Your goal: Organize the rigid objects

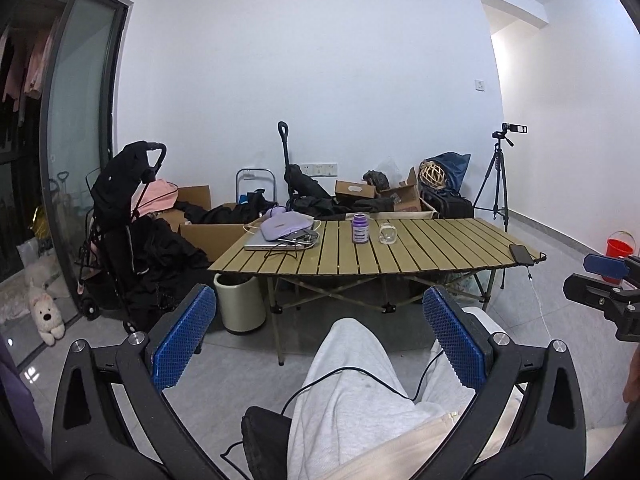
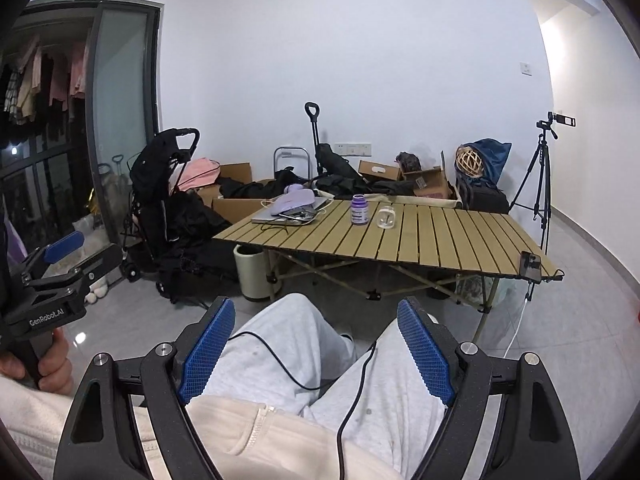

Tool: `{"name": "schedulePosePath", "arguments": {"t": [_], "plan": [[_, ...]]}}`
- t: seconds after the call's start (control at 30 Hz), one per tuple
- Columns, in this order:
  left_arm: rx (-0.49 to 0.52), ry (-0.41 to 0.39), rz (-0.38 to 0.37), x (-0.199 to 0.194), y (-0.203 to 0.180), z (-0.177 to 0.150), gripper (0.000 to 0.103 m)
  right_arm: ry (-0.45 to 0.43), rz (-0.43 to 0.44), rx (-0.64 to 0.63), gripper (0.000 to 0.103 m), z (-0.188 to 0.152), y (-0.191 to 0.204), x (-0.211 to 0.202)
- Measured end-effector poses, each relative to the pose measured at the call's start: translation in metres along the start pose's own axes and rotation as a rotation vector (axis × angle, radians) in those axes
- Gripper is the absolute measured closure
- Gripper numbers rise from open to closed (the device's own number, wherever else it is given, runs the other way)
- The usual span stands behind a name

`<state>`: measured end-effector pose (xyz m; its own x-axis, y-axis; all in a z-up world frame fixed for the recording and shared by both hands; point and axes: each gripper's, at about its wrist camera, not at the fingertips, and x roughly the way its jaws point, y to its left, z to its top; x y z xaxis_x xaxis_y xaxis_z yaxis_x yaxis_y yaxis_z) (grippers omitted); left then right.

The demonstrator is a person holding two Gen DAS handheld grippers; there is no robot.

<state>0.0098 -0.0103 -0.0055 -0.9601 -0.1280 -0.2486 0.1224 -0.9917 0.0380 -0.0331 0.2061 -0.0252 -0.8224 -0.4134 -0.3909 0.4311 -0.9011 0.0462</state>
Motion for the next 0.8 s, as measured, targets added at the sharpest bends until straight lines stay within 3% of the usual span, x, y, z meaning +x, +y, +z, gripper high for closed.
{"name": "schedulePosePath", "arguments": {"t": [0.8], "plan": [[0.004, -0.011, 0.006, -0.0033, 0.0003, 0.0021, 0.000, -0.003, 0.019, -0.008, 0.015, 0.0011, 0.0032, -0.0008]]}}
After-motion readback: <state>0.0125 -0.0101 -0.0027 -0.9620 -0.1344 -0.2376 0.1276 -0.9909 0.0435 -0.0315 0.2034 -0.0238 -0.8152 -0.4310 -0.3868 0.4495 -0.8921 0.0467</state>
